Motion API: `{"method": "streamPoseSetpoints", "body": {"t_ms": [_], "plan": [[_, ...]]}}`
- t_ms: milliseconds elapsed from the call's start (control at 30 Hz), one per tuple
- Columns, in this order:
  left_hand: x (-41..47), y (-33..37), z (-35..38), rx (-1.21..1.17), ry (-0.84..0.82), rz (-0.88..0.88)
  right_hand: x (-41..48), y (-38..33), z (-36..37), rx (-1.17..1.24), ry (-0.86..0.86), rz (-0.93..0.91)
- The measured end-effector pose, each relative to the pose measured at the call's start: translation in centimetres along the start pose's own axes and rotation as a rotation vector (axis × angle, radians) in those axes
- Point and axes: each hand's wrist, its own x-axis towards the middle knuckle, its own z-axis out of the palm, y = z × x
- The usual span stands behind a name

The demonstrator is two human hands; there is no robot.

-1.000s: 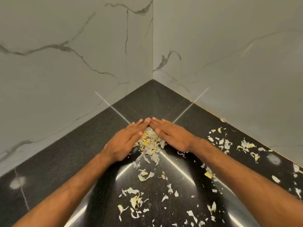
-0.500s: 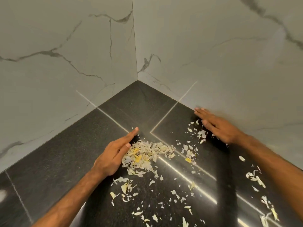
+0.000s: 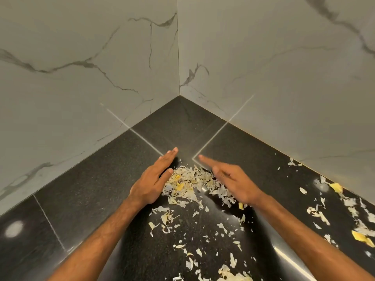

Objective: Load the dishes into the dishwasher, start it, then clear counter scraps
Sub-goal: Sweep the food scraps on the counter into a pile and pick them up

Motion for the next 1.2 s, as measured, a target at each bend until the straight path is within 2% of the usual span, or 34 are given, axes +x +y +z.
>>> {"method": "streamPoseSetpoints", "body": {"t_ms": [67, 100, 167, 200, 300, 367, 533, 633, 700, 833, 867, 933, 1000, 1100, 1200], "plan": [[0.2, -0.3, 0.1, 0.047, 0.02, -0.005, -0.2, -0.6, -1.2, 0.151, 0.258, 0.046], [0.4, -0.3, 0.1, 0.067, 0.033, -0.018, -0.4, -0.3, -2.2, 0.142, 0.376, 0.06], [0.7, -0.3, 0.1, 0.086, 0.066, -0.075, -0.9, 1.5, -4.4, -0.044, 0.501, 0.107], [0.9, -0.3, 0.1, 0.108, 0.067, -0.105, -1.3, 2.8, -5.5, -0.16, 0.505, 0.151], [1.2, -0.7, 0.5, 0.291, -0.014, -0.138, -2.2, 6.1, -7.0, -0.436, 0.362, 0.317], [1.3, -0.7, 0.7, 0.356, -0.057, -0.129, -2.1, 6.6, -6.2, -0.53, 0.28, 0.323], [0.4, 0.1, 0.4, 0.317, -0.178, -0.01, -2.0, 2.7, 0.4, -0.586, -0.022, 0.072], [-1.3, 1.3, 1.3, 0.215, -0.228, 0.054, -3.2, 1.2, 2.3, -0.475, -0.128, -0.012], [-2.3, 2.2, 1.7, 0.108, -0.245, 0.048, -4.2, 1.2, 0.5, -0.409, -0.091, 0.008], [-2.4, 2.9, 1.9, -0.074, -0.142, -0.023, -7.8, 4.9, -8.2, -0.574, 0.294, 0.235], [-2.3, 2.9, 2.0, -0.105, -0.116, -0.036, -9.0, 6.1, -10.7, -0.62, 0.324, 0.305], [-2.3, 2.9, 2.4, -0.116, -0.091, -0.044, -10.9, 8.1, -13.9, -0.7, 0.206, 0.345], [-2.5, 3.0, 2.6, -0.121, -0.062, -0.04, -11.3, 9.5, -14.3, -0.639, 0.078, 0.34], [-3.0, 4.6, 3.6, -0.135, -0.059, -0.046, -11.1, 9.2, -11.8, -0.514, 0.142, 0.31], [-4.0, 6.8, 5.2, -0.094, -0.084, -0.044, -11.5, 6.9, -7.7, -0.431, 0.042, 0.183]]}}
